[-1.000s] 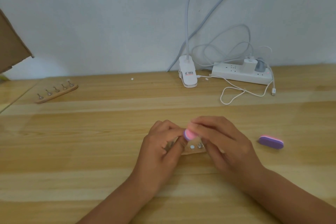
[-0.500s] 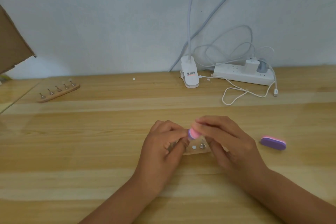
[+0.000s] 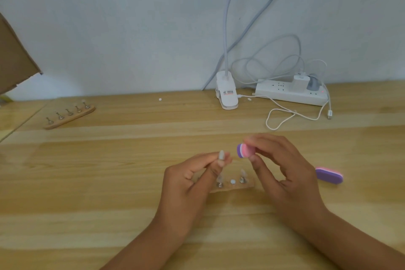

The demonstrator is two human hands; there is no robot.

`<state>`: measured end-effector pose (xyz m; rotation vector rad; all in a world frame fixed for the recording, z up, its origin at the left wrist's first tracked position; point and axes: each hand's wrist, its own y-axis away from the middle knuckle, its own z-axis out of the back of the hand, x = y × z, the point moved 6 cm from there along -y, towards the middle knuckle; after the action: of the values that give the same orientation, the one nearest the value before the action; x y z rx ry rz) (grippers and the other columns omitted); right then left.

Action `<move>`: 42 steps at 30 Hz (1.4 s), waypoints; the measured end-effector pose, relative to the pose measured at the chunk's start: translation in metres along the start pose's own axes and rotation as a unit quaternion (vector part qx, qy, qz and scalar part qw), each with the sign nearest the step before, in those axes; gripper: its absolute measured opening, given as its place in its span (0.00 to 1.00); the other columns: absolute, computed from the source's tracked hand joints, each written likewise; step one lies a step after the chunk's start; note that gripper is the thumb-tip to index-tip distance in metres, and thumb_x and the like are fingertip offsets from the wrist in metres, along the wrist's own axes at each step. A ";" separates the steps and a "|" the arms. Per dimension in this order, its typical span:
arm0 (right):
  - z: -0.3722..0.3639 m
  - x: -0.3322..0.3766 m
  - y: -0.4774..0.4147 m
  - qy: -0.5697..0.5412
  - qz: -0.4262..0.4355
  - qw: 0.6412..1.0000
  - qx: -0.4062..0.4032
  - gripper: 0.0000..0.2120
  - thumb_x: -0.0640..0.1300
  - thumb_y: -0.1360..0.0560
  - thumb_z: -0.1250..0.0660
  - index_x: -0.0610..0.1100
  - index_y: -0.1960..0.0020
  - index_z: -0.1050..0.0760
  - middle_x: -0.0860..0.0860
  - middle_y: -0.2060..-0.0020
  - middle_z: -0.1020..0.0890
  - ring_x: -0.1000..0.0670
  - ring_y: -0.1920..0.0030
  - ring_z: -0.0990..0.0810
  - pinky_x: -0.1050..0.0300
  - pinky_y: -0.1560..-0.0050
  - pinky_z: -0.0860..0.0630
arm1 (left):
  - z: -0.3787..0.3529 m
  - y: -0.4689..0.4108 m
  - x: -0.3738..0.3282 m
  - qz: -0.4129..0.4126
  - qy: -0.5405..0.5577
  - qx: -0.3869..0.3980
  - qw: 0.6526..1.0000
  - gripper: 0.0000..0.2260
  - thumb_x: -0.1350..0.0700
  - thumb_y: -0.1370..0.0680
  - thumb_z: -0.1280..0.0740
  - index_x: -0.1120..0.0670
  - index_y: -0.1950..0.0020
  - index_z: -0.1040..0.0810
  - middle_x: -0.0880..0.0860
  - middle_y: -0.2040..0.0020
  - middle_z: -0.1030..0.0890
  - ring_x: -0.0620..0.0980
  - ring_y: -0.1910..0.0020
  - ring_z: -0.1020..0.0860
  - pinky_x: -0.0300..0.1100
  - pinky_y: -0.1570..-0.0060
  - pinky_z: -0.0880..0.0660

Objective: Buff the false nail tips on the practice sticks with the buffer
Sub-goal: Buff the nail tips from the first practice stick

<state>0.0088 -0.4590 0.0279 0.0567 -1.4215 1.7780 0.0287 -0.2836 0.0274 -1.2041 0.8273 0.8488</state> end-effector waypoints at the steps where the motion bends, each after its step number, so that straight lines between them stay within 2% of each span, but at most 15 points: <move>1: 0.000 0.003 0.001 -0.003 0.013 1.000 -0.003 0.12 0.33 0.23 0.32 0.41 0.41 0.20 0.48 0.46 0.19 0.53 0.42 0.20 0.63 0.39 0.27 | -0.001 0.000 -0.001 0.000 0.010 0.006 1.000 0.08 0.53 0.22 0.32 0.46 0.48 0.15 0.43 0.53 0.14 0.41 0.49 0.17 0.28 0.50 0.26; 7: -0.005 0.019 0.004 0.021 0.088 0.996 0.005 0.12 0.34 0.24 0.32 0.40 0.42 0.19 0.47 0.46 0.20 0.52 0.44 0.20 0.61 0.41 0.25 | -0.008 0.001 -0.003 -0.037 -0.069 0.058 0.995 0.10 0.49 0.20 0.37 0.46 0.47 0.17 0.40 0.53 0.16 0.43 0.51 0.20 0.35 0.51 0.28; 10: -0.002 0.013 0.003 0.050 0.077 0.996 0.001 0.10 0.33 0.24 0.31 0.38 0.44 0.18 0.47 0.47 0.19 0.50 0.46 0.20 0.58 0.44 0.23 | -0.010 0.001 -0.001 -0.059 -0.093 0.052 0.993 0.10 0.50 0.20 0.38 0.47 0.48 0.16 0.40 0.53 0.16 0.42 0.50 0.19 0.44 0.39 0.29; 12: -0.003 0.013 0.003 0.052 0.081 0.995 -0.004 0.10 0.34 0.24 0.31 0.39 0.44 0.18 0.47 0.48 0.20 0.51 0.46 0.20 0.59 0.44 0.24 | -0.011 0.000 -0.001 -0.073 -0.117 0.057 0.989 0.11 0.50 0.20 0.39 0.46 0.49 0.16 0.41 0.62 0.17 0.38 0.58 0.20 0.44 0.32 0.35; 15: -0.007 0.020 0.005 0.053 0.118 0.992 0.005 0.12 0.32 0.24 0.31 0.40 0.42 0.19 0.46 0.48 0.19 0.52 0.45 0.20 0.62 0.42 0.25 | -0.011 0.000 0.000 -0.098 -0.142 0.065 0.983 0.10 0.51 0.19 0.40 0.46 0.50 0.18 0.39 0.71 0.25 0.36 0.70 0.26 0.40 0.29 0.40; 19: -0.003 0.014 0.002 0.062 0.090 0.994 -0.003 0.11 0.34 0.23 0.33 0.40 0.42 0.19 0.47 0.47 0.20 0.51 0.46 0.21 0.62 0.43 0.26 | -0.009 -0.002 0.003 -0.072 -0.129 0.058 0.987 0.11 0.51 0.19 0.40 0.47 0.47 0.17 0.48 0.64 0.17 0.39 0.60 0.19 0.42 0.27 0.43; 22: -0.009 0.020 0.006 0.068 0.116 0.991 0.007 0.12 0.31 0.24 0.32 0.39 0.43 0.17 0.46 0.47 0.20 0.51 0.45 0.21 0.62 0.42 0.26 | -0.010 -0.001 0.002 -0.087 -0.149 0.058 0.983 0.10 0.55 0.19 0.38 0.49 0.47 0.16 0.39 0.72 0.26 0.36 0.71 0.27 0.41 0.27 0.42; 23: -0.010 0.020 0.007 0.076 0.121 0.990 0.010 0.12 0.30 0.25 0.31 0.39 0.44 0.17 0.45 0.47 0.19 0.51 0.45 0.21 0.62 0.42 0.26 | -0.010 -0.001 0.003 -0.086 -0.152 0.061 0.983 0.10 0.56 0.19 0.38 0.50 0.47 0.16 0.38 0.72 0.26 0.37 0.71 0.27 0.41 0.27 0.42; 26: -0.005 0.011 0.002 0.088 0.090 0.992 -0.001 0.12 0.30 0.25 0.32 0.39 0.44 0.17 0.45 0.48 0.19 0.50 0.47 0.21 0.58 0.45 0.24 | -0.010 -0.001 0.004 -0.071 -0.148 0.061 0.984 0.10 0.55 0.19 0.38 0.49 0.46 0.17 0.45 0.62 0.16 0.37 0.57 0.18 0.43 0.26 0.43; 28: -0.003 0.011 0.001 0.088 0.086 0.992 -0.013 0.13 0.29 0.26 0.31 0.39 0.45 0.17 0.45 0.48 0.20 0.49 0.47 0.21 0.59 0.44 0.25 | -0.010 0.000 0.004 -0.066 -0.155 0.061 0.984 0.11 0.54 0.20 0.39 0.49 0.47 0.17 0.50 0.60 0.14 0.38 0.53 0.18 0.41 0.27 0.44; 31: -0.004 0.012 0.001 0.095 0.080 0.992 -0.011 0.11 0.31 0.24 0.32 0.39 0.44 0.17 0.46 0.48 0.20 0.50 0.47 0.22 0.63 0.40 0.28 | -0.010 -0.001 0.004 -0.065 -0.157 0.056 0.984 0.10 0.53 0.19 0.38 0.48 0.47 0.17 0.50 0.59 0.14 0.39 0.53 0.18 0.38 0.27 0.43; 33: 0.001 0.001 -0.002 0.090 0.019 0.996 -0.016 0.11 0.32 0.24 0.32 0.39 0.43 0.17 0.47 0.48 0.20 0.51 0.46 0.22 0.65 0.39 0.30 | -0.009 -0.001 0.002 -0.064 -0.140 0.044 0.987 0.09 0.52 0.19 0.37 0.48 0.48 0.16 0.44 0.55 0.14 0.38 0.51 0.18 0.39 0.29 0.40; 36: 0.004 -0.004 -0.002 0.053 -0.033 0.998 -0.013 0.12 0.33 0.23 0.31 0.40 0.41 0.19 0.48 0.48 0.21 0.54 0.43 0.22 0.64 0.39 0.28 | -0.004 -0.002 0.000 -0.054 -0.129 0.009 0.990 0.06 0.52 0.23 0.32 0.47 0.52 0.15 0.40 0.55 0.16 0.42 0.52 0.18 0.47 0.37 0.30; 39: -0.010 0.013 0.005 0.018 0.037 0.999 0.035 0.12 0.36 0.22 0.34 0.38 0.40 0.19 0.47 0.46 0.21 0.53 0.43 0.22 0.64 0.40 0.27 | -0.001 -0.002 -0.003 -0.064 -0.136 -0.010 0.989 0.06 0.49 0.25 0.32 0.46 0.51 0.17 0.41 0.56 0.18 0.45 0.55 0.20 0.53 0.51 0.25; 42: -0.014 0.015 0.005 0.019 0.086 0.995 0.057 0.15 0.28 0.25 0.33 0.35 0.40 0.20 0.42 0.47 0.21 0.49 0.46 0.20 0.57 0.45 0.23 | -0.001 -0.003 -0.004 -0.061 -0.146 -0.006 0.987 0.09 0.45 0.26 0.35 0.45 0.51 0.17 0.42 0.56 0.19 0.46 0.56 0.20 0.53 0.54 0.25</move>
<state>0.0021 -0.4387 0.0261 -0.0403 -1.3312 1.9887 0.0292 -0.2858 0.0318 -1.0956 0.5070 0.9043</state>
